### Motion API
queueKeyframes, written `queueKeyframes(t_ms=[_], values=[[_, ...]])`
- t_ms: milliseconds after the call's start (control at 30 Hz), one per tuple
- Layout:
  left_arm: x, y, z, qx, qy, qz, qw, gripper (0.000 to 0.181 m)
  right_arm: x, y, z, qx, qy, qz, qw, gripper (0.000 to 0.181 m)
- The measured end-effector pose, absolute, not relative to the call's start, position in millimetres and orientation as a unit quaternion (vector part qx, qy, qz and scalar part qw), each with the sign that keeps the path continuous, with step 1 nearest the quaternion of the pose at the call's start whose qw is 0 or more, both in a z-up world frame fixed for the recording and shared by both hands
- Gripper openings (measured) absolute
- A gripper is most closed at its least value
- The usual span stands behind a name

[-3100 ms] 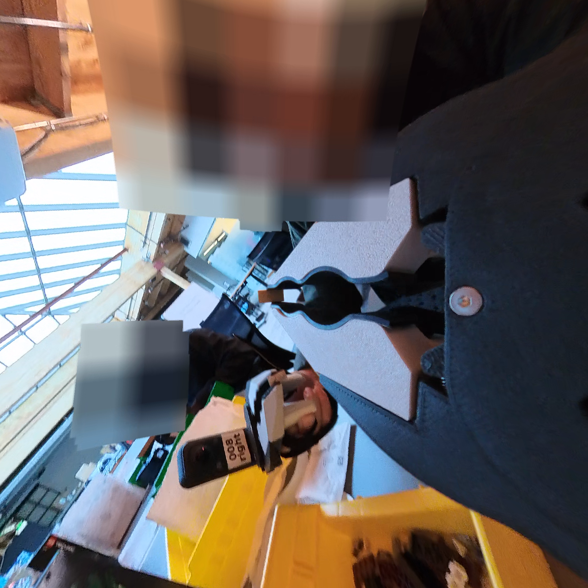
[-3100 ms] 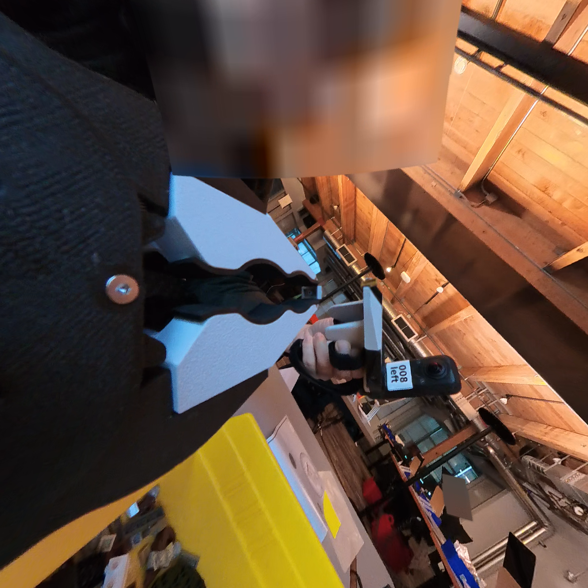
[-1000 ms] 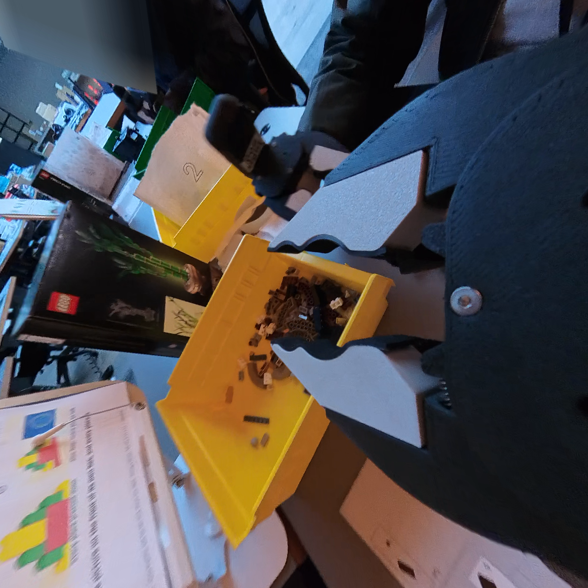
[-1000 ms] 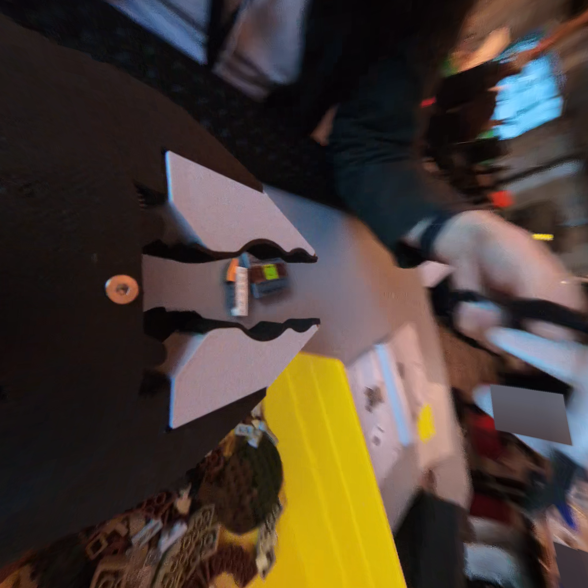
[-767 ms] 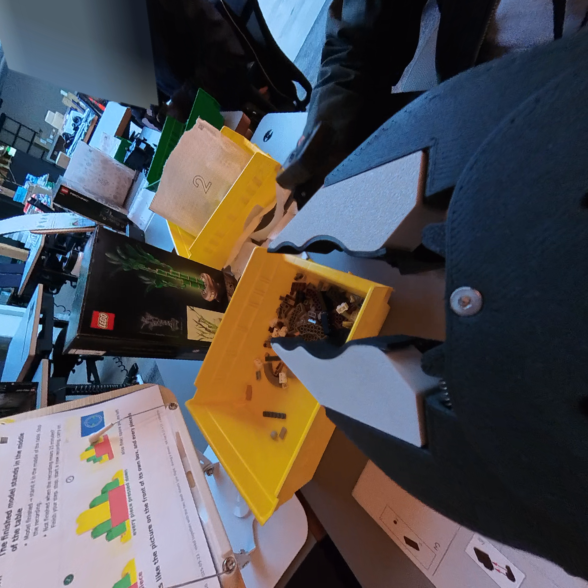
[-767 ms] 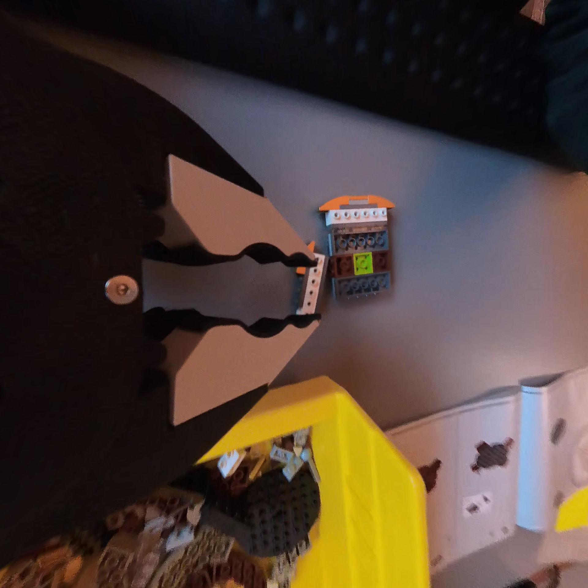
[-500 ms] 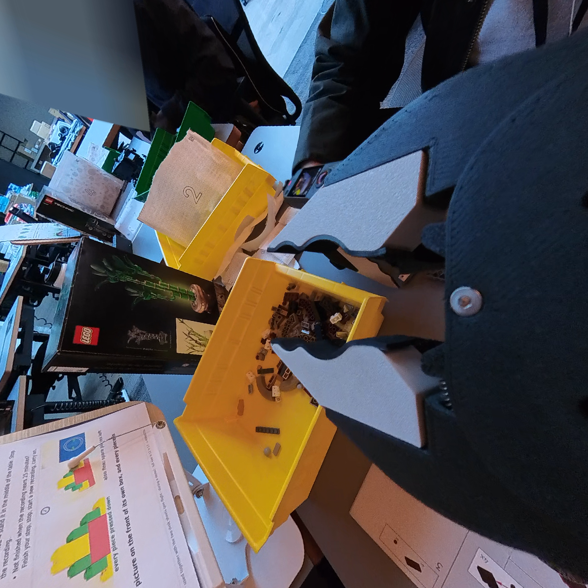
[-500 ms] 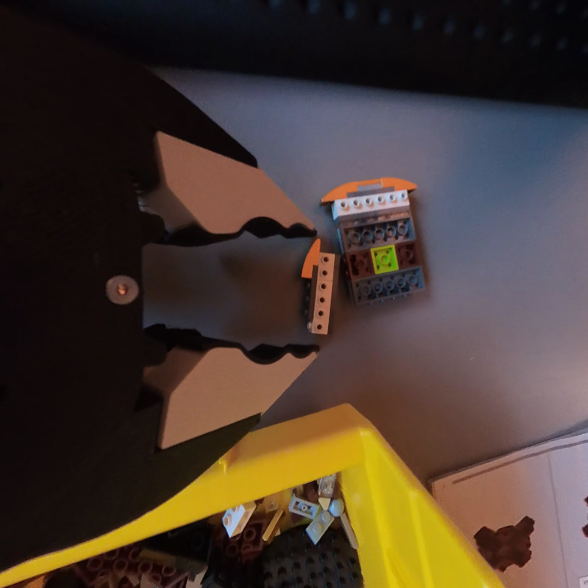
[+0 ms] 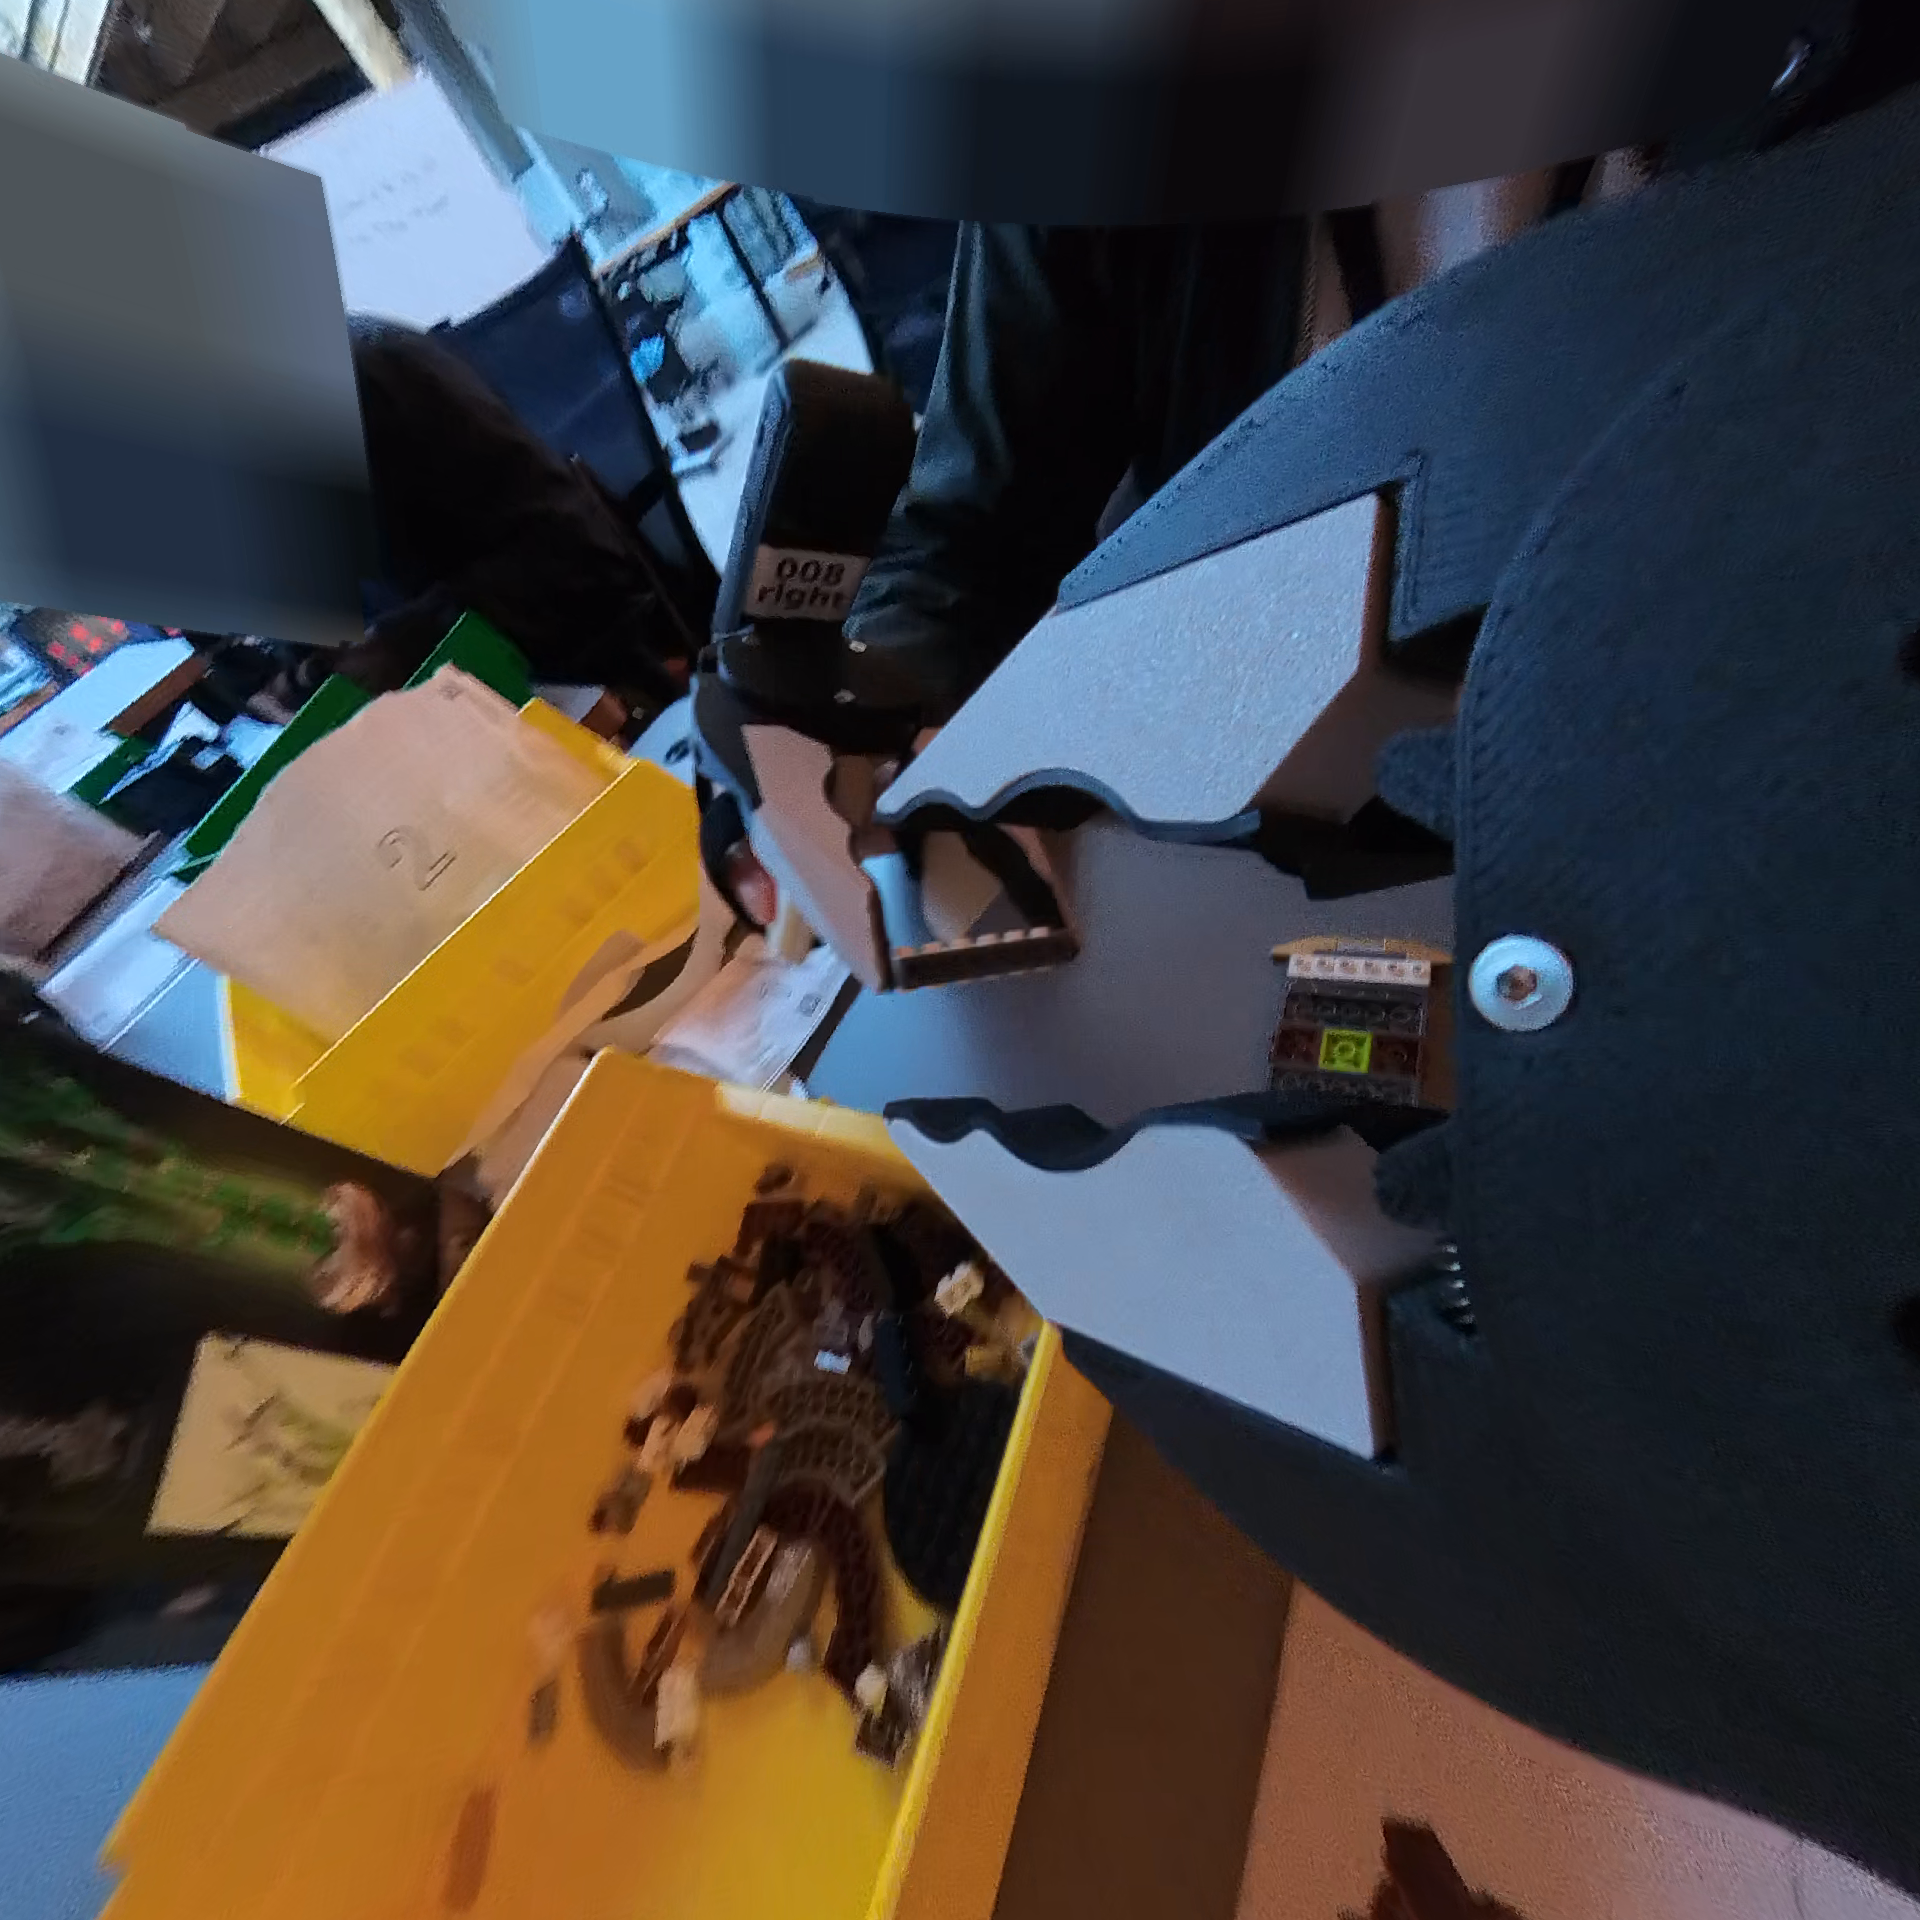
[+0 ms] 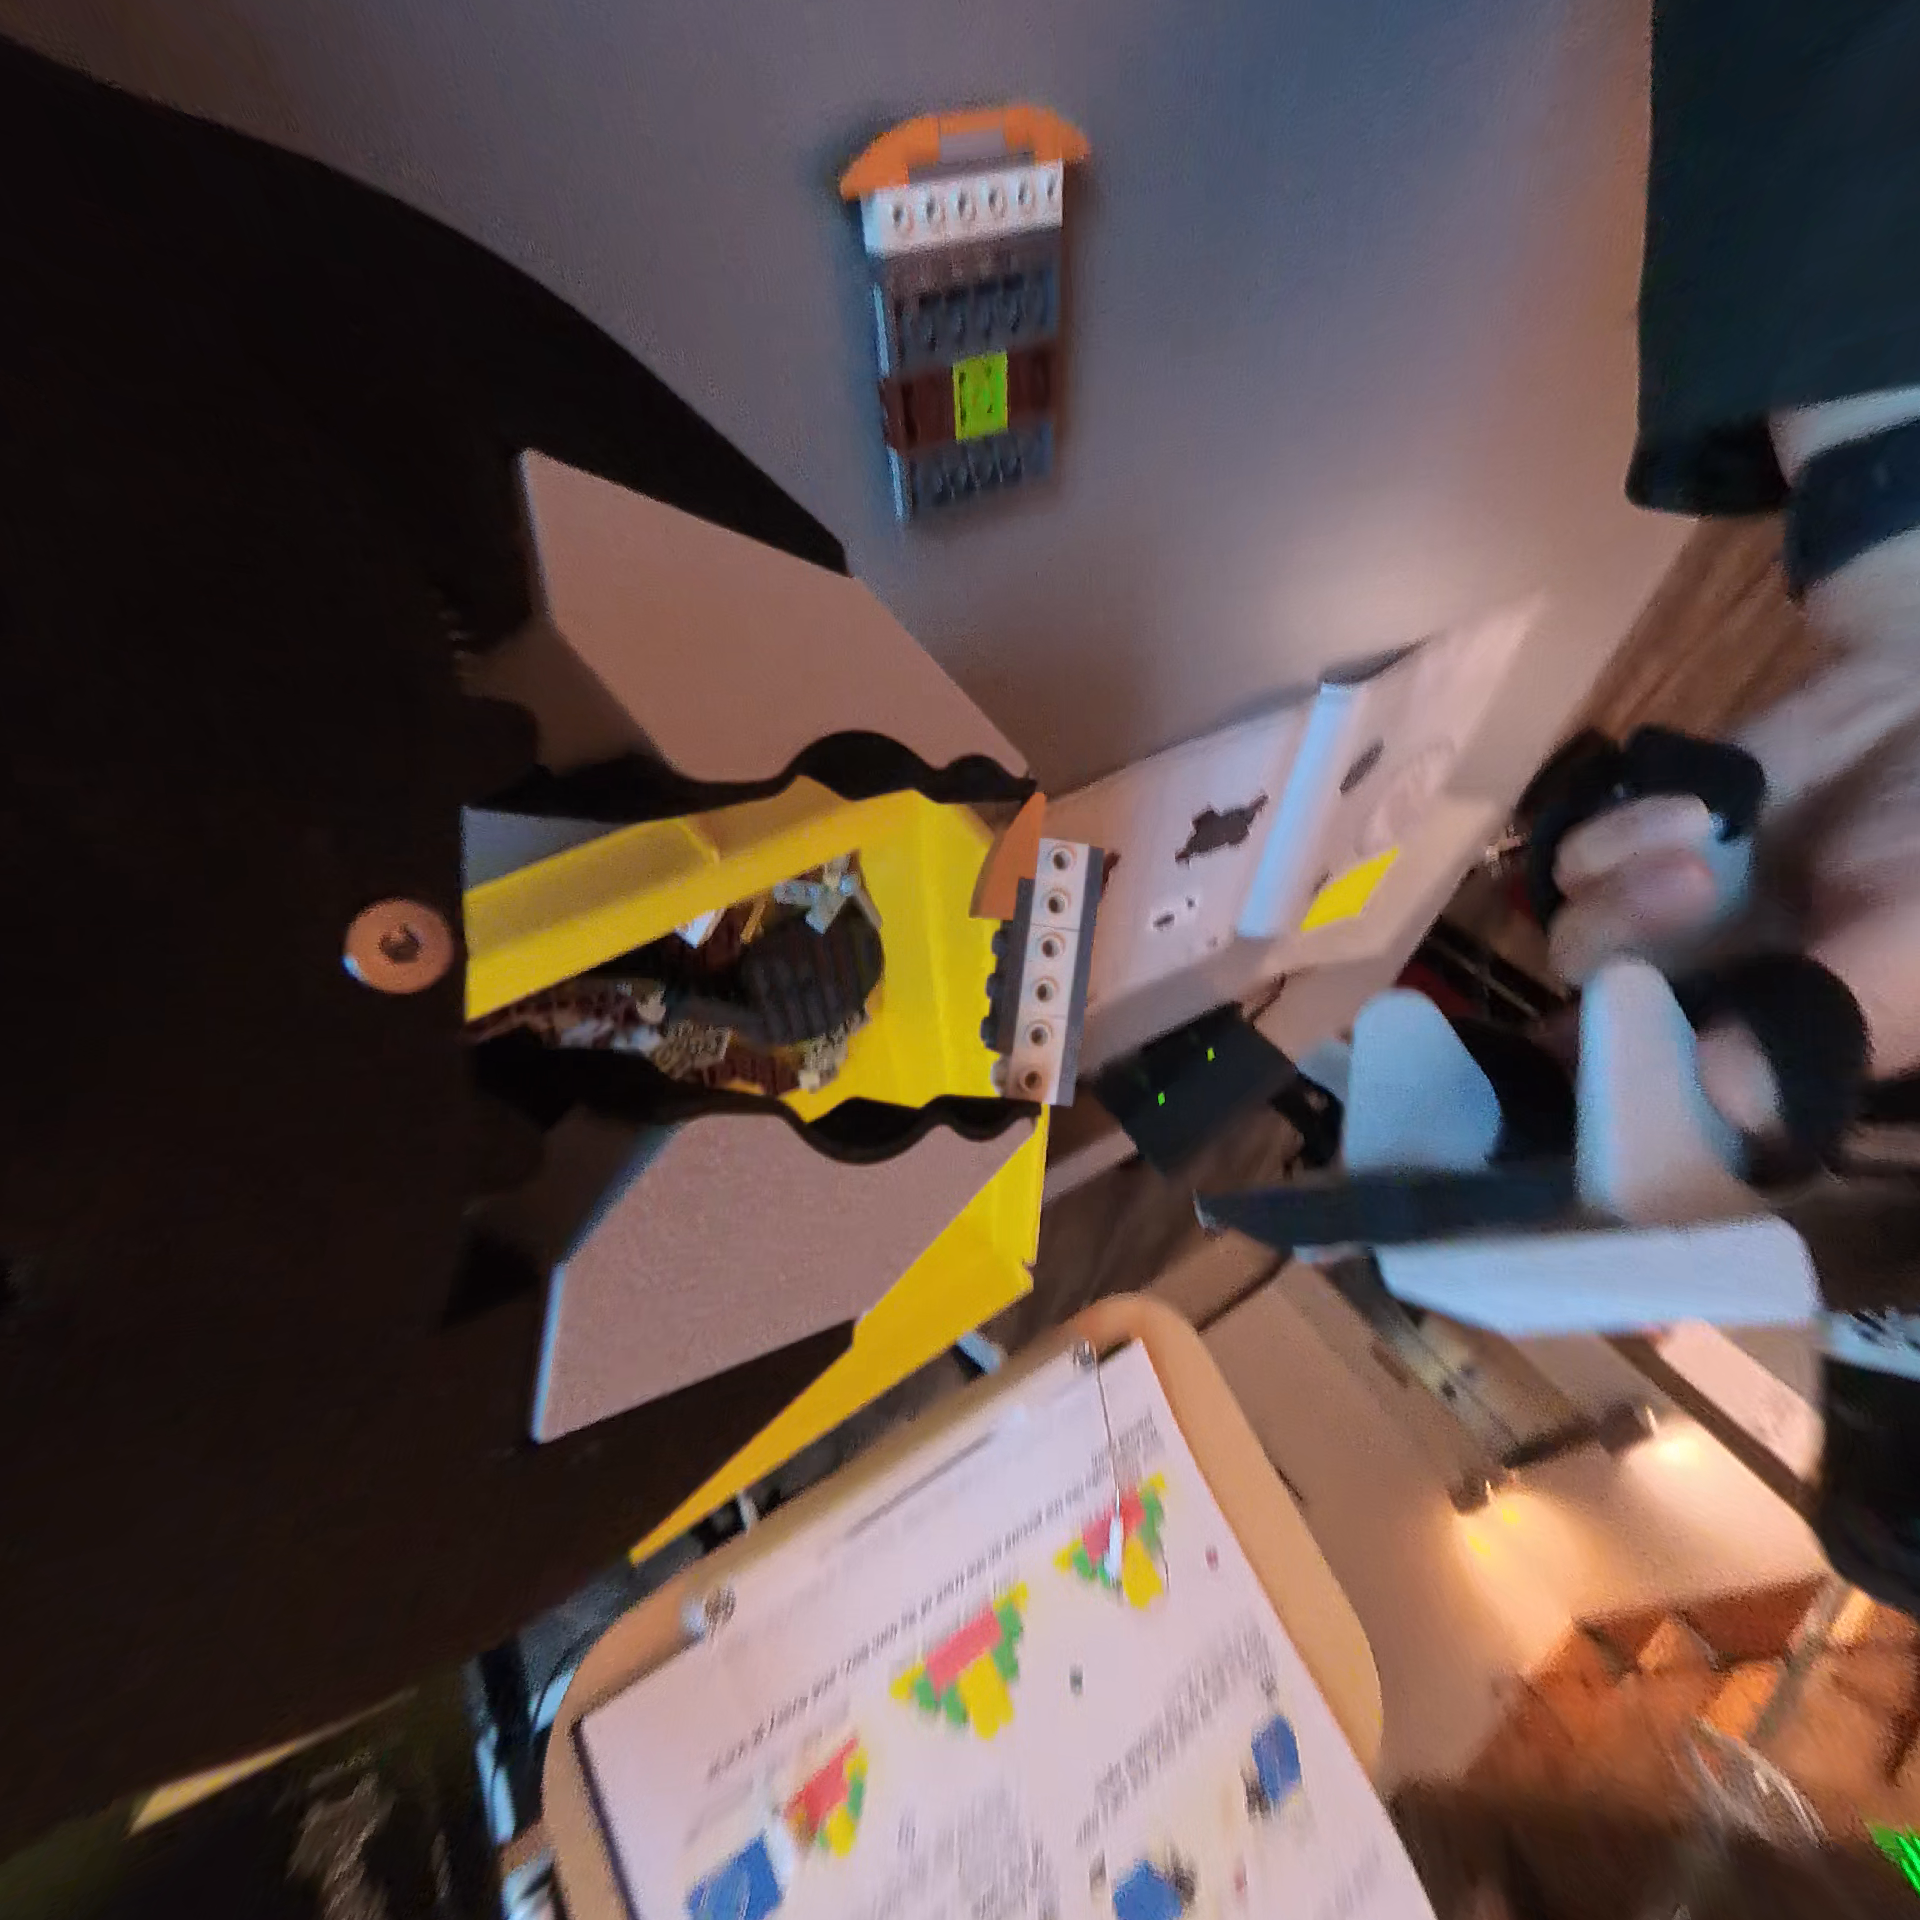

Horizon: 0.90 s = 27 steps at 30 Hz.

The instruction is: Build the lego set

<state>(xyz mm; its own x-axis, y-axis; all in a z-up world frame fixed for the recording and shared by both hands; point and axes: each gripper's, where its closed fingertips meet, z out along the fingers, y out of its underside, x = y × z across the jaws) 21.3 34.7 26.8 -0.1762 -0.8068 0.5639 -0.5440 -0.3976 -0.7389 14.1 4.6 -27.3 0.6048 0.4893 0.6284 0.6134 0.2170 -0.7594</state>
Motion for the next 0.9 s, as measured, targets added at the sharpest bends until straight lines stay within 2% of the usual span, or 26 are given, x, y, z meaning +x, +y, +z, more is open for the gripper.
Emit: queueKeyframes(t_ms=[233, 333, 400, 533, 667, 700, 733, 767, 833, 900], values=[[37.1, 12.8, -16.3, -0.64, 0.57, -0.512, 0.056, 0.041, 30.3, 11.9, -20.0, -0.624, -0.414, -0.094, 0.656, 0.055], [40.7, 6.2, -26.9, -0.638, 0.577, -0.509, 0.034, 0.029, 32.5, 12.1, -17.3, -0.621, -0.41, -0.098, 0.661, 0.055], [41.7, -2.8, -24.2, -0.624, 0.572, -0.533, 0.004, 0.011, 33.3, 12.7, -17.5, -0.621, -0.411, -0.102, 0.659, 0.055], [44.4, 0.1, -25.6, -0.621, 0.57, -0.538, 0.011, 0.01, 34.4, 15.9, -20.1, -0.627, -0.407, -0.093, 0.658, 0.056], [48.9, 14.4, -5.7, -0.609, 0.541, -0.577, 0.057, 0.01, 40.0, 13.6, 0.2, -0.636, -0.313, 0.068, 0.702, 0.056], [49.1, 16.1, -0.5, -0.602, 0.537, -0.587, 0.066, 0.01, 39.2, 10.6, 4.0, -0.64, -0.283, 0.152, 0.698, 0.044], [49.2, 16.2, 4.3, -0.593, 0.536, -0.596, 0.074, 0.01, 36.1, 6.1, 5.1, -0.644, -0.257, 0.255, 0.674, 0.022], [49.6, 15.5, 8.1, -0.585, 0.538, -0.601, 0.081, 0.01, 37.1, 5.5, 6.1, -0.647, -0.217, 0.346, 0.644, 0.019], [51.0, 13.0, 11.1, -0.576, 0.546, -0.601, 0.095, 0.009, 42.9, 7.3, 8.5, -0.629, -0.152, 0.47, 0.6, 0.02], [53.1, 11.2, 11.2, -0.573, 0.553, -0.595, 0.109, 0.01, 46.9, 10.4, 7.0, -0.623, -0.122, 0.509, 0.581, 0.027]])
